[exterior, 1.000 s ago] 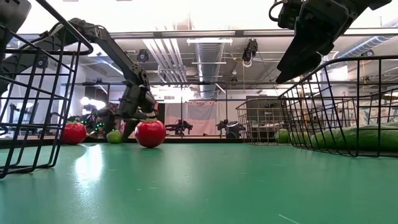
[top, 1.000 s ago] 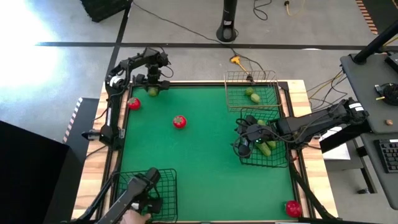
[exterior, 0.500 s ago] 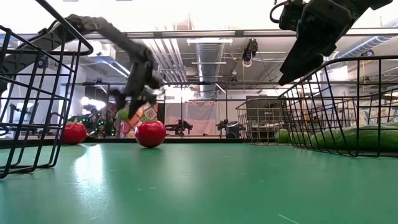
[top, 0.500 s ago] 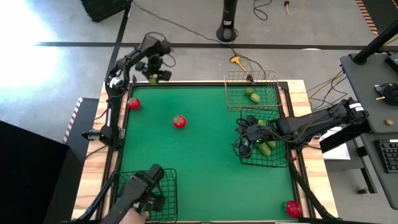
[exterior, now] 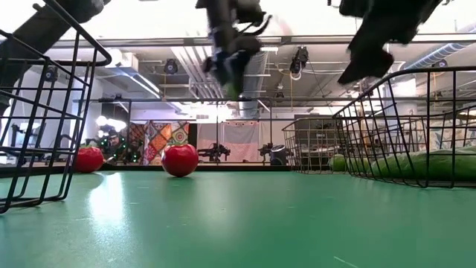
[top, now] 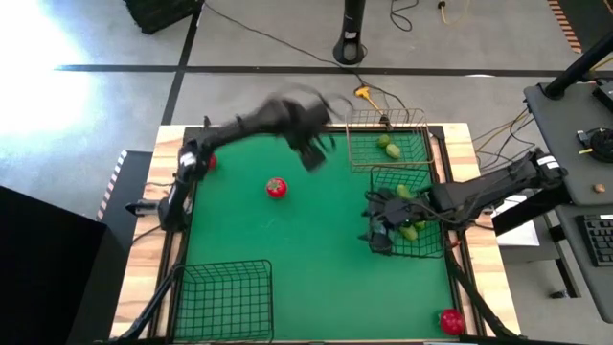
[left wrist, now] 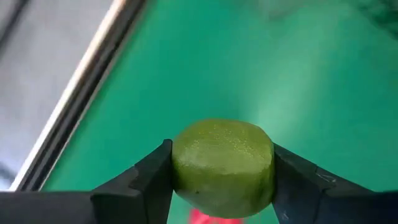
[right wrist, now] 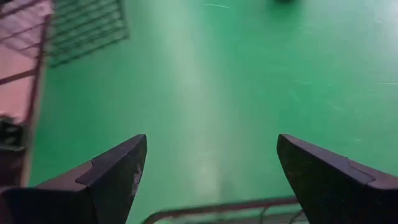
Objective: Sort produce into baskets
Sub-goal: Put the lime into the gold wire basket
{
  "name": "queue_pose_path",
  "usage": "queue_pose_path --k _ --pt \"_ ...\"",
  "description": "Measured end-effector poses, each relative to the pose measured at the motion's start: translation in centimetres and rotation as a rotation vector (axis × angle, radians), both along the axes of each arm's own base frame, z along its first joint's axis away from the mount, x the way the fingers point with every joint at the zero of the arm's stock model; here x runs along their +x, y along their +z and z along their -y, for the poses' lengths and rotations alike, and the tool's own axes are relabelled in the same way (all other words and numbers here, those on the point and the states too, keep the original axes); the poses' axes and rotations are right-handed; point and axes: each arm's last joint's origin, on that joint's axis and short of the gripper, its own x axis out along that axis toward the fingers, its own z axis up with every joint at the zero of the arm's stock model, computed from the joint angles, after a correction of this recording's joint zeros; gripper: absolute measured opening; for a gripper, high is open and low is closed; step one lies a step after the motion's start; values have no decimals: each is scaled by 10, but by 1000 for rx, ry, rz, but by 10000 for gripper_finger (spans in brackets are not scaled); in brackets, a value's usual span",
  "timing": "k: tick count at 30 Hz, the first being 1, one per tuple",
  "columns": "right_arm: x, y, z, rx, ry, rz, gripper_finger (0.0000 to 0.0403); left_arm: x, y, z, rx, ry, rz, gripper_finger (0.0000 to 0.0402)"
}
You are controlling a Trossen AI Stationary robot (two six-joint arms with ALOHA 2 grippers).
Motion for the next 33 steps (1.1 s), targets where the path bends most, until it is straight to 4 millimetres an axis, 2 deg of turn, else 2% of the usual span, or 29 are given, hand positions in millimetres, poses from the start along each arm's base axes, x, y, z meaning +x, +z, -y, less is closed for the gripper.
queue_pose_path --k 4,6,11,14,17,22,29,31,33 --pt "-5 23 -21 18 55 29 342 32 -25 66 51 -150 45 195" --pt "-8 32 -31 18 73 32 335 39 -42 87 45 -172 68 195" --pt "-17 43 -56 36 94 54 315 46 -99 120 4 -196 96 196" --pt "-20 40 -66 25 95 53 306 44 -131 139 -21 -210 119 196" --pt "-17 35 -71 9 93 39 302 40 -152 153 -36 -222 148 196" --pt "0 26 -78 -67 124 28 311 34 -171 162 -46 -229 155 205" --pt "33 30 -70 -242 98 -100 323 31 -174 167 -39 -267 139 255" --pt "43 29 -67 -273 93 -162 329 30 -167 171 -42 -281 148 270" --pt "51 26 -64 -311 99 -227 335 26 -151 178 -40 -301 176 281"
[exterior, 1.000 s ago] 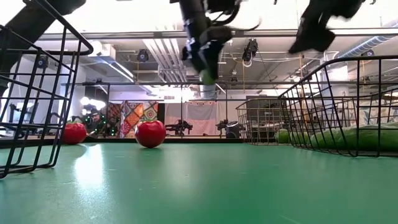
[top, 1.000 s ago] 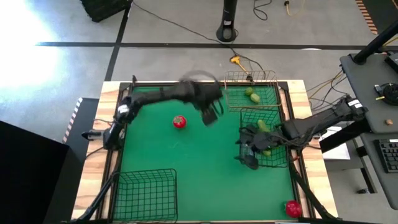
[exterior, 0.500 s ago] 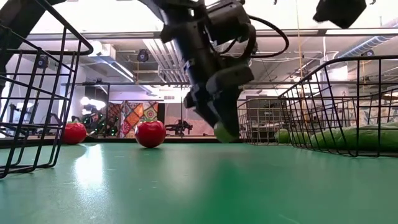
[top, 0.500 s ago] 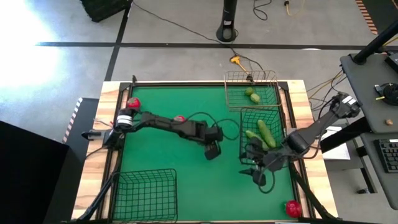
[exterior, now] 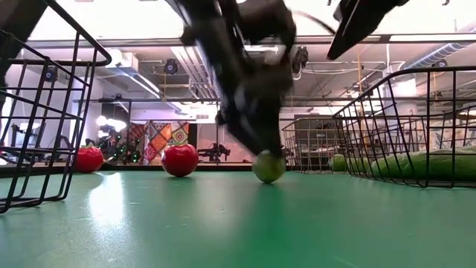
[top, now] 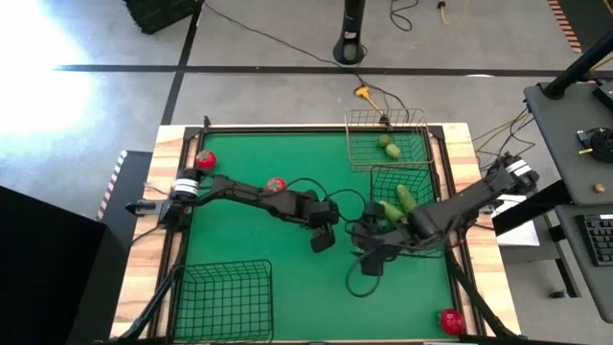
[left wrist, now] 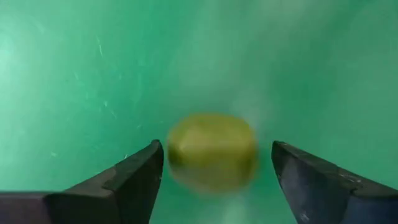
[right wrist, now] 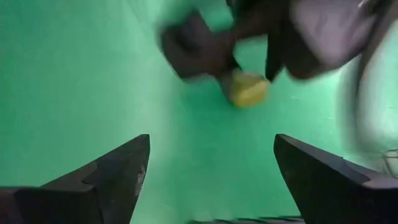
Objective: Sort produce into baskets
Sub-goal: Put the lime into the gold wire basket
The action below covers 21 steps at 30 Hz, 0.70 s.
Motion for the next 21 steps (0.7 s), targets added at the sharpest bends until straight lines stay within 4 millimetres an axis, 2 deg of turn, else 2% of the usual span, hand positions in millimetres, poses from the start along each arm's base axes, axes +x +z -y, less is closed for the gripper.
queue_pose_path --k 4,10,13,16,21 --pt "16 -11 6 -49 -7 -76 353 -20 41 21 45 -46 80 292" --pt "41 -35 28 -107 -62 -163 368 -82 80 44 125 27 207 289" --pt "57 -47 46 -113 -95 -213 368 -115 83 54 138 105 280 287" --pt "73 -58 62 -72 -105 -260 368 -139 80 62 90 187 386 286" --pt "90 -76 80 -21 -135 -306 368 -160 62 74 68 241 578 286"
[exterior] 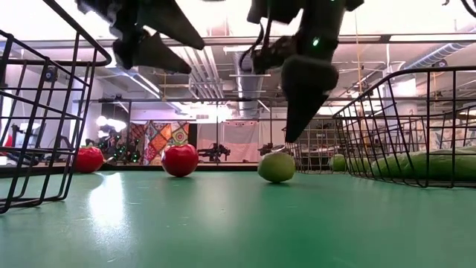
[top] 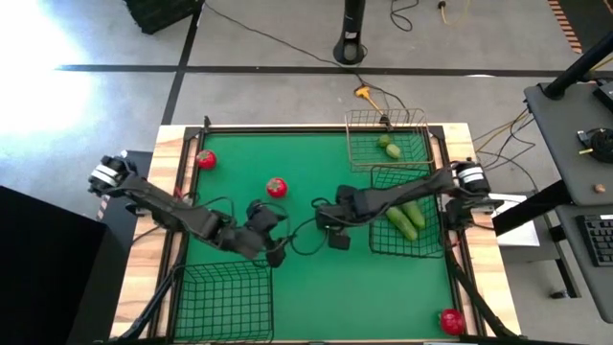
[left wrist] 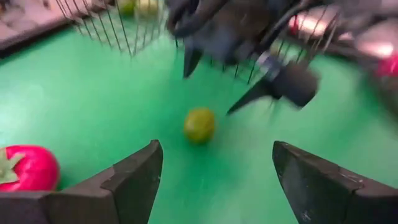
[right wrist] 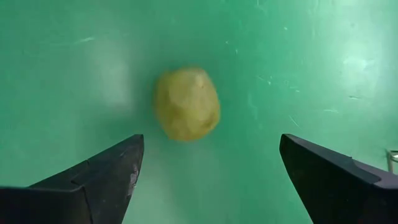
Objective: Sort produce into baskets
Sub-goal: Put the lime into the gold wire basket
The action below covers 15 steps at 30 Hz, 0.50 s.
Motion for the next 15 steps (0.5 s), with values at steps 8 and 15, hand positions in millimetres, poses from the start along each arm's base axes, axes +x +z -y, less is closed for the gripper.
queue_pose_path --k 8,15 --pt "17 -31 22 25 63 -28 368 -7 -50 2 -47 80 282 285" --pt "23 -43 25 53 206 -50 368 -14 -70 -1 -79 91 258 286"
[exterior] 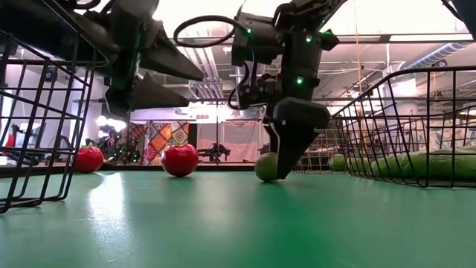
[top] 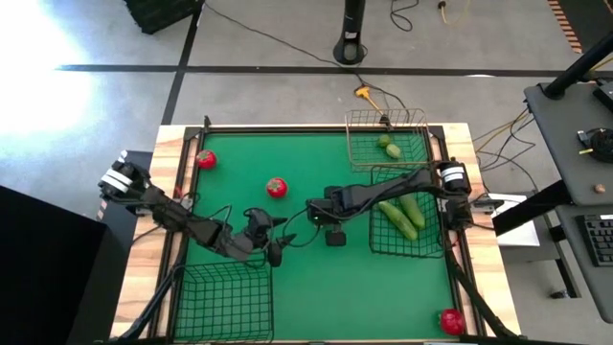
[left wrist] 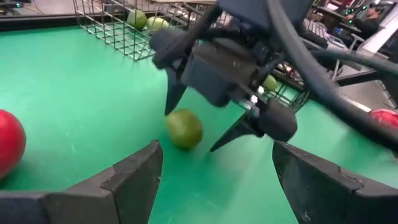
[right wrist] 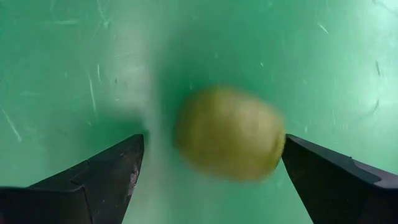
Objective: Sort produce into baskets
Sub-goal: Put the lime into the gold wire basket
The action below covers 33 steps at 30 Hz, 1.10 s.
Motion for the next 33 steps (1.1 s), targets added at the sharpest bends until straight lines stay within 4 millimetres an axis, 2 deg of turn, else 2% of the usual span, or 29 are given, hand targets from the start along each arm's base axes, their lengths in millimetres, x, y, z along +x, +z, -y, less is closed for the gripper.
queue_pose_path --k 7,15,19,25,29,31,33 --pt "4 -10 1 -28 115 -20 368 2 4 1 1 -5 10 286" --pt "4 -12 4 -28 120 -24 362 1 4 3 -5 -10 12 286" --pt "5 -12 4 -27 121 -9 327 1 4 3 -5 -10 13 286" --pt "6 -12 4 -16 86 0 248 1 4 3 18 -16 3 286" --pt "3 0 5 -36 65 7 193 1 4 3 26 -18 -1 286" --pt "2 17 4 -38 64 20 173 1 4 3 32 -20 -3 286" --pt "-2 45 4 -38 64 34 167 1 4 3 33 -20 -3 286"
